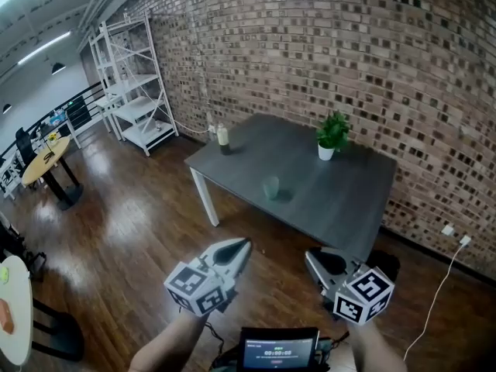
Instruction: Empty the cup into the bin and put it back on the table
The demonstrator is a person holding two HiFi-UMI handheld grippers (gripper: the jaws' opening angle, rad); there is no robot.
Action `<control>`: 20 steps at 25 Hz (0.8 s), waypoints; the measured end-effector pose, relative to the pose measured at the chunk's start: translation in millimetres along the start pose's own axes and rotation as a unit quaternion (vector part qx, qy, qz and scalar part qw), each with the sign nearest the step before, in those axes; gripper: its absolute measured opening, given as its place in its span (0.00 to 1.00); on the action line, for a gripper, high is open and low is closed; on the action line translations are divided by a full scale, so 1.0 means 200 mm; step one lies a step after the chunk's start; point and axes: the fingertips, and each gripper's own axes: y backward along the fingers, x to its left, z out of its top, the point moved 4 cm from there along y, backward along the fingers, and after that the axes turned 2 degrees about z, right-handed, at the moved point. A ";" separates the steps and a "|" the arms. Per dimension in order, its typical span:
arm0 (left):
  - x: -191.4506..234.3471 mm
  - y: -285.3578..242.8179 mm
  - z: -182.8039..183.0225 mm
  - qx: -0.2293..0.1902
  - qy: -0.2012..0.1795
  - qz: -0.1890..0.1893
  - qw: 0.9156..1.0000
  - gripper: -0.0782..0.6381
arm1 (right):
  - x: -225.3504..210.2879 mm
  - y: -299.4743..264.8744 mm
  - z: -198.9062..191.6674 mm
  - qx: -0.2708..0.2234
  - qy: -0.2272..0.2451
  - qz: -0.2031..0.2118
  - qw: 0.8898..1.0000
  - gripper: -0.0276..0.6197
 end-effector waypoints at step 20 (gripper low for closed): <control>0.88 -0.58 -0.02 0.008 0.008 -0.028 1.000 0.11 | -0.59 -0.87 0.12 0.020 0.002 -0.035 0.999 0.05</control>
